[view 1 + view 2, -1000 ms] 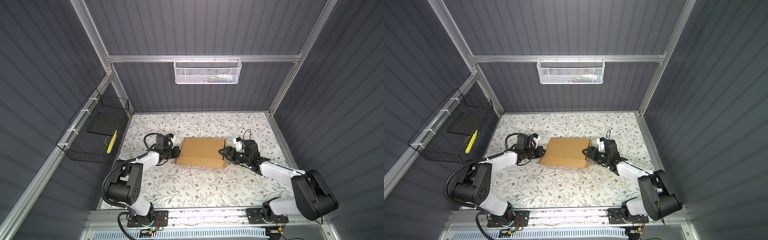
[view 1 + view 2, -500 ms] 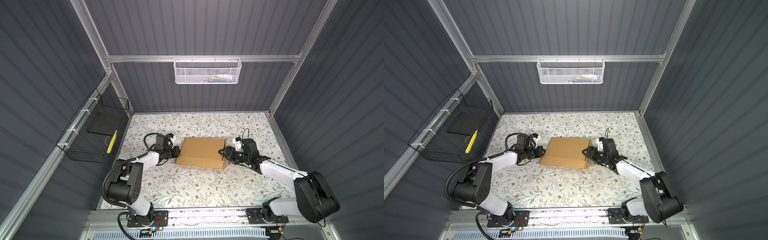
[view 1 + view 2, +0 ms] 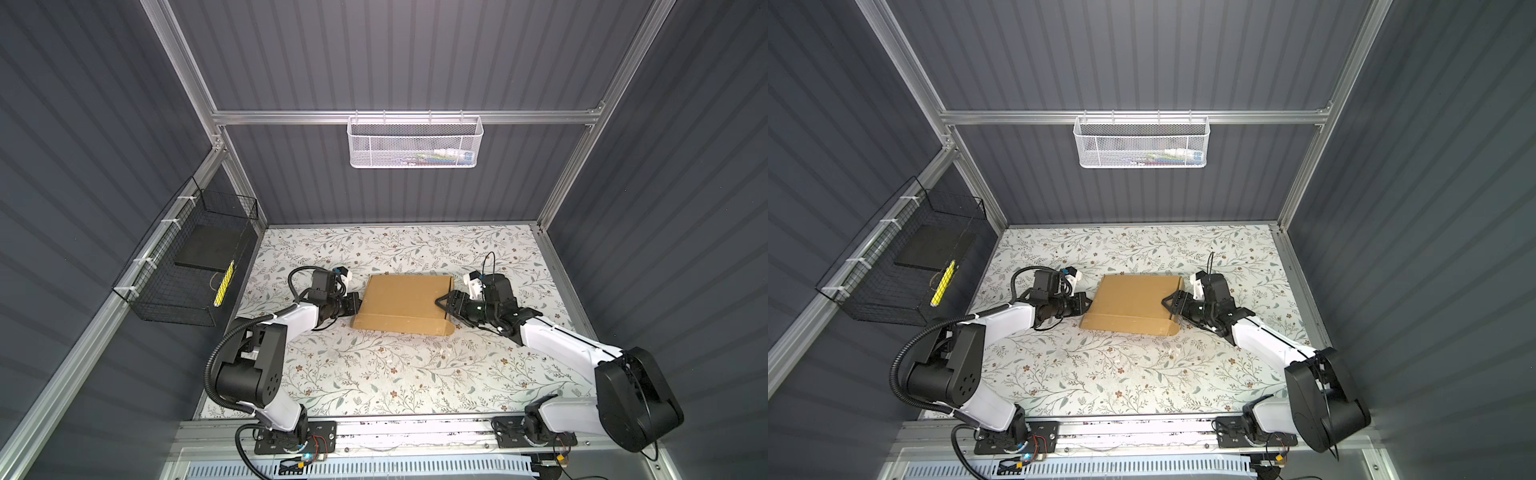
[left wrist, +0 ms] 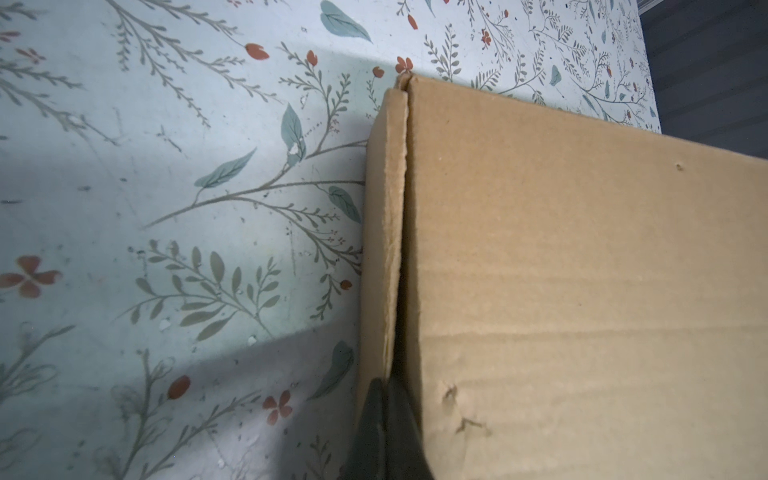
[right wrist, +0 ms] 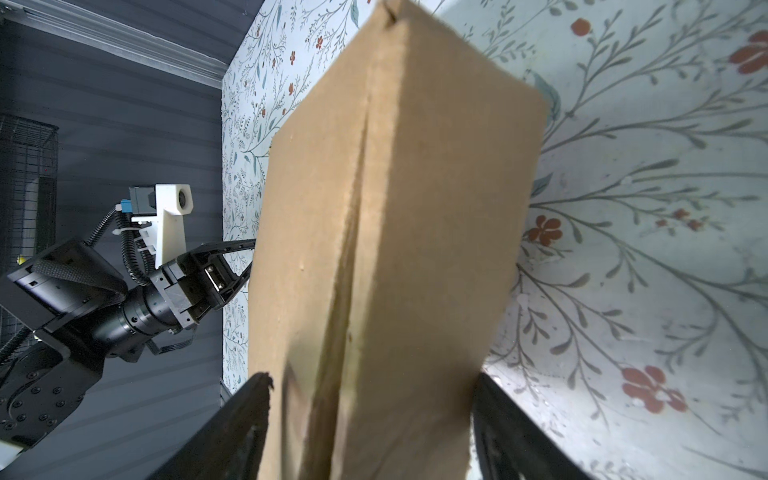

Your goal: Fold the paper box

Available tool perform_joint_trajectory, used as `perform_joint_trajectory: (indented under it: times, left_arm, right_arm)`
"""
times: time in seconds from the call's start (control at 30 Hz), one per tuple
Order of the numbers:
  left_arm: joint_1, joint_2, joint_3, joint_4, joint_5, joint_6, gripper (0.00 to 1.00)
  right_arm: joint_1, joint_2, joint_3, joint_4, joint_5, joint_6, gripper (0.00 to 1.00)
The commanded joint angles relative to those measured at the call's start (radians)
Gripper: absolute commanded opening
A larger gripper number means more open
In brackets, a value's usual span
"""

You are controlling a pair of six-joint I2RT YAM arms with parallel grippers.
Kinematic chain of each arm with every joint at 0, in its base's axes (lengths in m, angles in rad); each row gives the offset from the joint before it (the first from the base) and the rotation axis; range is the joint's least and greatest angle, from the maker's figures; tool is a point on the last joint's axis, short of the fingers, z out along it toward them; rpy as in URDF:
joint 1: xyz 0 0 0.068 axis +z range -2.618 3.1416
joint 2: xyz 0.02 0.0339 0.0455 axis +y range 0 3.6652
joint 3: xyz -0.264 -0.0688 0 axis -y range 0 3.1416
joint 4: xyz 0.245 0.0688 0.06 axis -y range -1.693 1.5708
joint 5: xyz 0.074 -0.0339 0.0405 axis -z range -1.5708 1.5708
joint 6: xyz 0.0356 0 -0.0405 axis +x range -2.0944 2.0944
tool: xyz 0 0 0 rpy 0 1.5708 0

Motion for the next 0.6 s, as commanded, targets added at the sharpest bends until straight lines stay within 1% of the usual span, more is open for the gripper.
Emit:
perform_joint_trajectory:
  times: [0.0,0.13,0.3,0.43,0.57]
  left_arm:
    - [-0.007,0.017,-0.001,0.003,0.070,-0.002,0.00]
    - [-0.007,0.020,0.004,-0.002,0.079,0.001,0.00]
    - [-0.007,0.016,0.005,-0.003,0.088,0.000,0.00]
    - [-0.007,0.015,0.008,-0.009,0.096,-0.001,0.00]
    - [-0.007,0.012,0.010,-0.010,0.101,-0.004,0.00]
  right_arm:
    - [0.028,-0.011,0.041,-0.019,-0.027,-0.017,0.79]
    - [0.045,-0.015,0.063,-0.079,0.013,-0.050,0.80]
    - [0.065,-0.030,0.075,-0.125,0.076,-0.078,0.79]
    - [0.081,-0.041,0.084,-0.156,0.143,-0.102,0.74]
    - [0.081,-0.054,0.077,-0.147,0.144,-0.098,0.69]
